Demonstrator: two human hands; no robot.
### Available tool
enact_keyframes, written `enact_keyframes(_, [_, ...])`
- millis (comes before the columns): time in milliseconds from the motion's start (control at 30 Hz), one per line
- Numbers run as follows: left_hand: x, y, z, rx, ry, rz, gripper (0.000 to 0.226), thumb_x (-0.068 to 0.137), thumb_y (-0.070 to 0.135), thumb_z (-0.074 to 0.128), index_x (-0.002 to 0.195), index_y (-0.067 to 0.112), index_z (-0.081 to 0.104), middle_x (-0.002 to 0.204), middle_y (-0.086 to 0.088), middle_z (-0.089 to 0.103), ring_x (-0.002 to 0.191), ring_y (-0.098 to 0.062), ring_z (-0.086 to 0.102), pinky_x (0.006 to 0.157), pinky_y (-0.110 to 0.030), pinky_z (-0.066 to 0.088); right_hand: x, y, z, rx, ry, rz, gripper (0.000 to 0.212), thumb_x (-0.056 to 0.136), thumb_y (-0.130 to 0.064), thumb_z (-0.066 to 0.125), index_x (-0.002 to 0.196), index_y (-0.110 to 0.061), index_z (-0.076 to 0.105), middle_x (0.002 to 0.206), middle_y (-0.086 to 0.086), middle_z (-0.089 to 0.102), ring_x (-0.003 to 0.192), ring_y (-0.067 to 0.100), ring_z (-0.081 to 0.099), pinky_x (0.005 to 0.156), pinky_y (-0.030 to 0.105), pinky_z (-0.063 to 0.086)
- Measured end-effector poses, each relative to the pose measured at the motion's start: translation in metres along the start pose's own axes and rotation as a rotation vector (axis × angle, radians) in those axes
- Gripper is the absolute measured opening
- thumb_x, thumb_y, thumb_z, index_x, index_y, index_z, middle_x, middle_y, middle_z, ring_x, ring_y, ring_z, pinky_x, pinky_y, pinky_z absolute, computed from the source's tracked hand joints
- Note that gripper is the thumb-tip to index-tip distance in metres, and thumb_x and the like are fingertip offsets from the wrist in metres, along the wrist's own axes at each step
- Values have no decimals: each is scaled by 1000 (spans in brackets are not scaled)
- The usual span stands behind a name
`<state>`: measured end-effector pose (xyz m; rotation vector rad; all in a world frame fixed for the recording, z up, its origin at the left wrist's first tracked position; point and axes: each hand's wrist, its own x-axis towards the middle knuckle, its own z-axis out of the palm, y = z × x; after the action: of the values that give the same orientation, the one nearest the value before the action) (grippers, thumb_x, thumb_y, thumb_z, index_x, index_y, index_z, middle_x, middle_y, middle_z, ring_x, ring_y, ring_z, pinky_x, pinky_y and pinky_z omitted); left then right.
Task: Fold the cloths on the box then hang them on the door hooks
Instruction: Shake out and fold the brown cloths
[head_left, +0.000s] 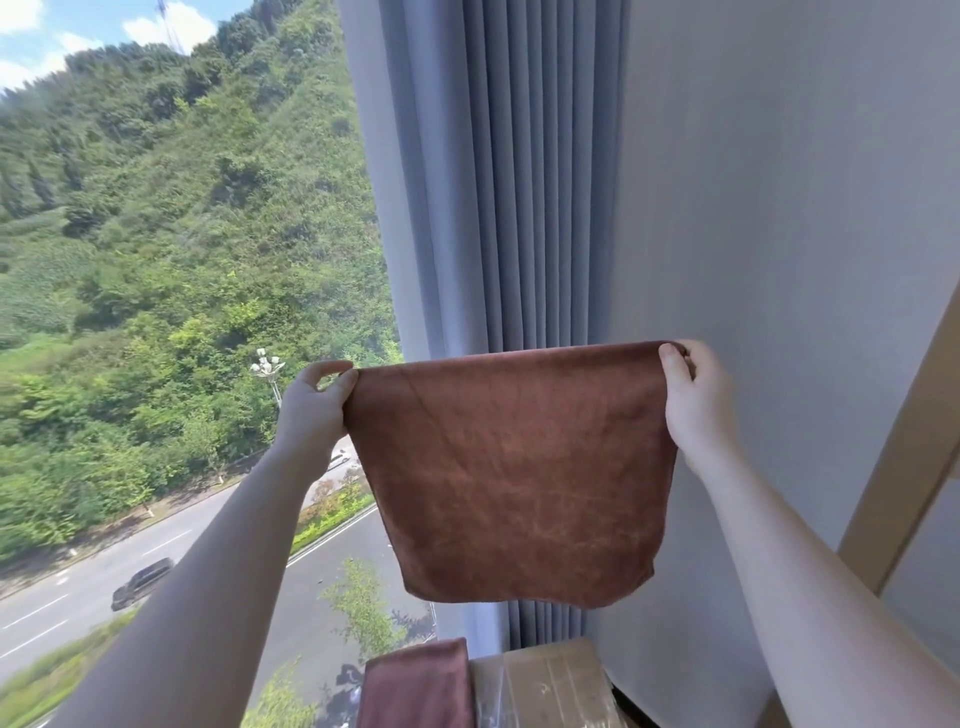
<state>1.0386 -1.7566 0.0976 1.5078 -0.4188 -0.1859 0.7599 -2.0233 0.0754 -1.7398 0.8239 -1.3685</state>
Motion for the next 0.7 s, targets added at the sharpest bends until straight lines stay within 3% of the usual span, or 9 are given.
enact_keyframes(167, [-5, -1, -8, -18, -120, -61, 25, 102, 10, 59, 89, 23, 76, 79, -11, 59, 59, -20, 51, 53, -32, 52, -4, -2, 0, 43, -16, 79, 14, 108, -27, 49, 103, -22, 61, 89, -17, 61, 93, 16, 59, 81, 27, 39])
enact_keyframes(267, [-8, -5, -11, -86, -113, -92, 32, 101, 7, 59, 81, 21, 79, 79, -12, 60, 60, -20, 48, 51, -30, 49, -7, -4, -3, 27, -12, 115, 15, 108, -28, 48, 104, -22, 61, 87, -15, 59, 90, 15, 56, 78, 25, 36])
enact_keyframes(433, [-8, -10, -8, -170, -121, -156, 22, 102, 3, 55, 97, 12, 75, 87, -14, 68, 68, -21, 58, 56, -30, 54, -15, -7, 0, 17, -11, 140, 23, 108, -31, 49, 97, -16, 62, 82, -11, 60, 75, 5, 54, 67, 24, 40])
enact_keyframes(533, [-9, -15, -11, -167, -200, -240, 24, 102, -5, 49, 117, 0, 67, 104, -22, 70, 83, -27, 65, 69, -35, 56, -20, -8, 1, -12, -41, 141, 34, 107, -31, 49, 86, -7, 59, 75, 1, 55, 68, 15, 48, 63, 30, 38])
enact_keyframes(700, [-20, -17, -6, -168, -187, -284, 32, 99, -14, 45, 125, -5, 63, 112, -27, 68, 91, -31, 67, 66, -33, 59, -26, -12, 0, 14, -128, 237, 42, 104, -35, 52, 81, 0, 54, 71, 5, 45, 67, 20, 42, 60, 34, 34])
